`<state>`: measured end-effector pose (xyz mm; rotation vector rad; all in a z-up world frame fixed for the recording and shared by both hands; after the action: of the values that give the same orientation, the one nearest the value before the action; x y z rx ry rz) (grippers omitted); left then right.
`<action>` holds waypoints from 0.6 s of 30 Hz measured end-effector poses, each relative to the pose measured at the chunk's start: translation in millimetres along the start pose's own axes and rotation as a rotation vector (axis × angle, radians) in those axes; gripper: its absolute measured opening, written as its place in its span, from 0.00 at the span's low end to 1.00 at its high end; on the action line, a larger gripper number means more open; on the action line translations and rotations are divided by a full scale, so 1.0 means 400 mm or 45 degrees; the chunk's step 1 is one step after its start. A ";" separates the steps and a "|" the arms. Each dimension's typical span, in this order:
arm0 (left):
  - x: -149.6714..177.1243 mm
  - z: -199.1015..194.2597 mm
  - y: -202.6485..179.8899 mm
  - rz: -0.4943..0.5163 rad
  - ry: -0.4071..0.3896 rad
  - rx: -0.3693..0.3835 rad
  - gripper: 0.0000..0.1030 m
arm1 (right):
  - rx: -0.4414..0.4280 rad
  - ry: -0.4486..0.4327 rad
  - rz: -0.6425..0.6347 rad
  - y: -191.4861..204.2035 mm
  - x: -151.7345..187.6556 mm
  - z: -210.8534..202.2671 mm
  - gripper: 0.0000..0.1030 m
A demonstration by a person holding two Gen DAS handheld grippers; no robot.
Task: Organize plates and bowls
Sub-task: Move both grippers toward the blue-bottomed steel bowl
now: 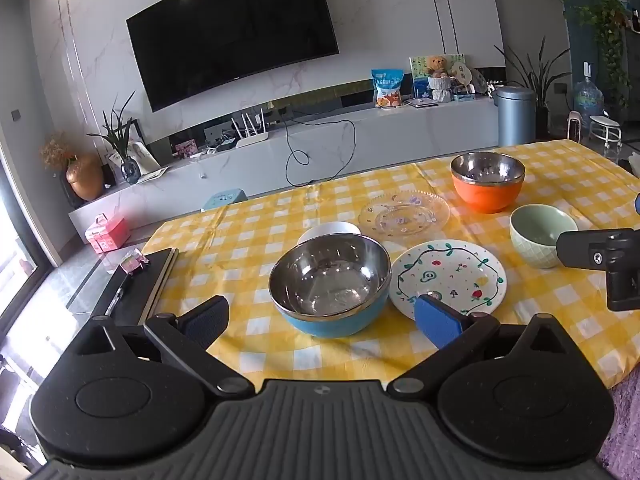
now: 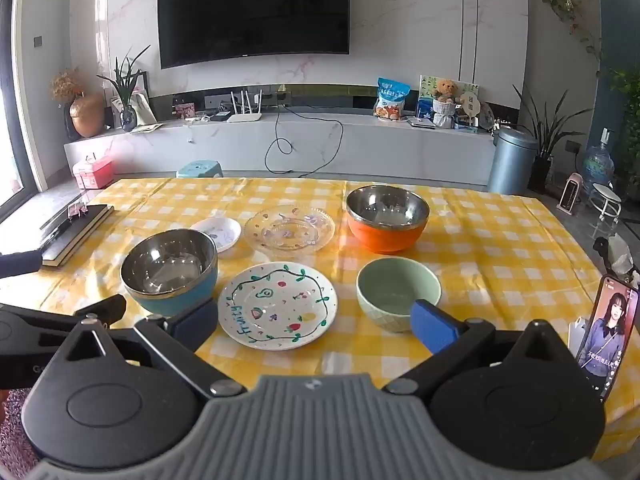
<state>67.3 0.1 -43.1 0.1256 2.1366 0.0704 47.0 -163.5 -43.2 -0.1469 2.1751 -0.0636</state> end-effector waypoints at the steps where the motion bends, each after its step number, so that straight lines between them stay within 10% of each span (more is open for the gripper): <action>1: 0.000 0.000 0.000 0.000 0.000 0.002 1.00 | -0.001 0.001 -0.001 0.000 0.000 0.001 0.98; 18: 0.004 0.007 -0.008 0.010 0.008 0.006 1.00 | 0.012 0.020 -0.025 0.012 0.006 0.008 0.98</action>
<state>68.5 -2.9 -46.4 0.1362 2.1430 0.0706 47.7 -159.0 -47.6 -0.1632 2.1891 -0.0863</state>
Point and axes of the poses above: each gripper's, at about its wrist camera, not at the fingertips, and z roughly the way its jaws point, y to its left, x to its underside, the point moved 8 cm from there along z, roughly the way its jaws point, and after that the axes turned 9 degrees about -z, right-handed, at the moved point
